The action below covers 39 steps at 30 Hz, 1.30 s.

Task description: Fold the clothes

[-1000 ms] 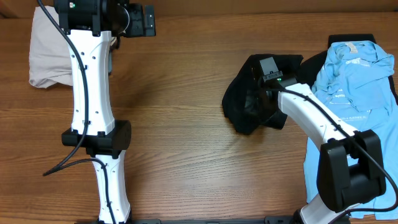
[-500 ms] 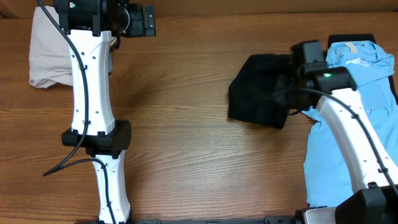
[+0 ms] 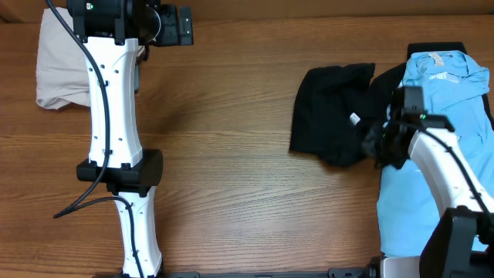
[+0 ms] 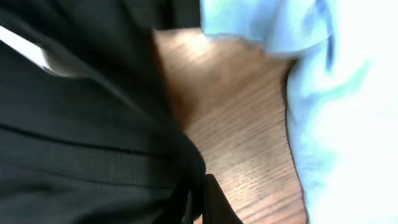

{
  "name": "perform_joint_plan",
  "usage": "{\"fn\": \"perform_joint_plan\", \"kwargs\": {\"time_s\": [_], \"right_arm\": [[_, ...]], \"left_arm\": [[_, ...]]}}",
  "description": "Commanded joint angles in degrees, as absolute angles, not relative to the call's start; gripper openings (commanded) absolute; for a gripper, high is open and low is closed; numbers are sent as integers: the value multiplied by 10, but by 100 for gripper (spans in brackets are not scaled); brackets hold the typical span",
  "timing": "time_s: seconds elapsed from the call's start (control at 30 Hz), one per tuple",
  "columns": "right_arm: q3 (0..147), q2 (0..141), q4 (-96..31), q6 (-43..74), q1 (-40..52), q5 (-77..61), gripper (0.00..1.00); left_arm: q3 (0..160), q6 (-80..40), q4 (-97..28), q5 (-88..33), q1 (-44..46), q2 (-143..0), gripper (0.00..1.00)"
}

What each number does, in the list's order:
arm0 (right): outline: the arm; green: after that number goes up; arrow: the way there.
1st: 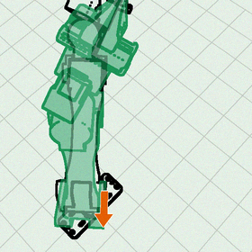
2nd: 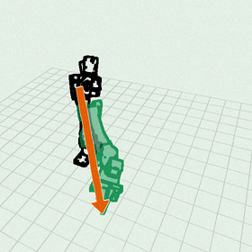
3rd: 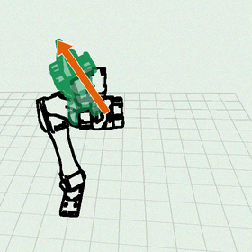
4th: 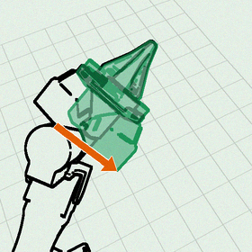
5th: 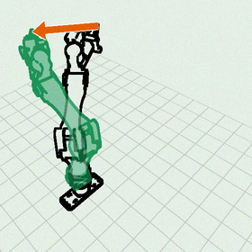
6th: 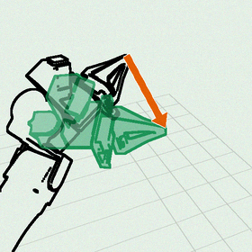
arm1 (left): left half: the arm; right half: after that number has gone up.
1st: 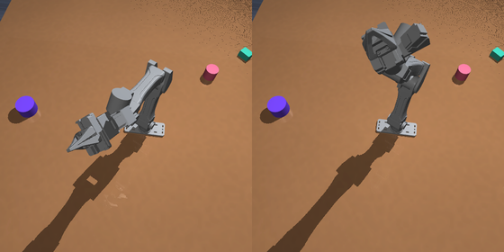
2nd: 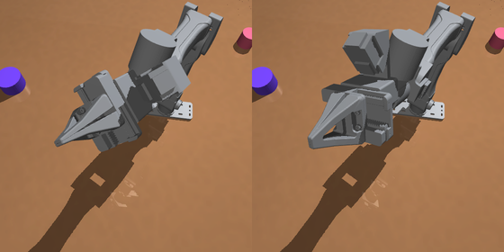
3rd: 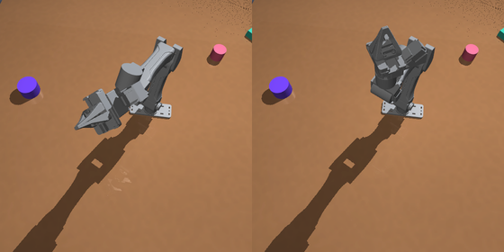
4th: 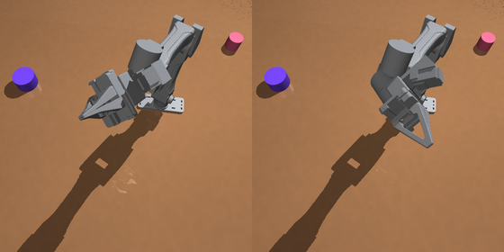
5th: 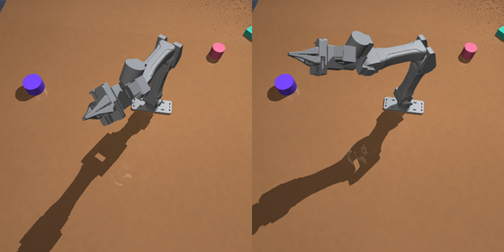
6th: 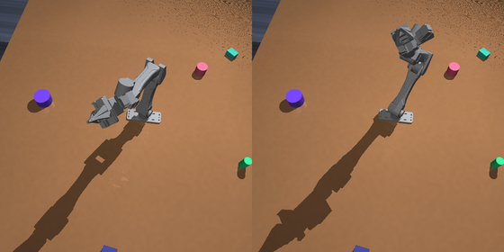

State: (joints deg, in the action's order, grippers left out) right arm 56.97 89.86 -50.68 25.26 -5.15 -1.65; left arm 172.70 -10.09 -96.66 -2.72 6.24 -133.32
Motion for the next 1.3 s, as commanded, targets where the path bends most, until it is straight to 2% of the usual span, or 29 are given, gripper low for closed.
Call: {"fn": "perform_joint_plan", "kwargs": {"time_s": [0.0,0.2,0.27,0.37,0.47,0.57,0.77,0.93,1.27], "right_arm": [[510,896,-476,263,-53,-16,4],[493,894,-469,244,-53,-51,5],[513,889,-476,226,-53,-83,11],[562,876,-508,216,-53,-100,33],[628,860,-552,205,-53,-99,45],[689,848,-581,194,-53,-99,66],[783,842,-614,194,-58,-91,90],[804,842,-620,195,-104,-91,92],[804,841,-623,168,-287,-161,93]], "left_arm": [[1715,-88,-968,-23,60,-1335,100],[1678,-88,-967,-23,60,-1335,100],[1660,-88,-966,-23,60,-1335,100],[1628,-87,-961,-26,60,-1335,100],[1592,-69,-949,-46,64,-1335,100],[1561,-34,-925,-102,77,-1335,100],[1512,17,-859,-151,149,-1335,100],[1449,36,-779,-151,239,-1338,100],[1286,124,-593,-149,394,-1338,100]]}}
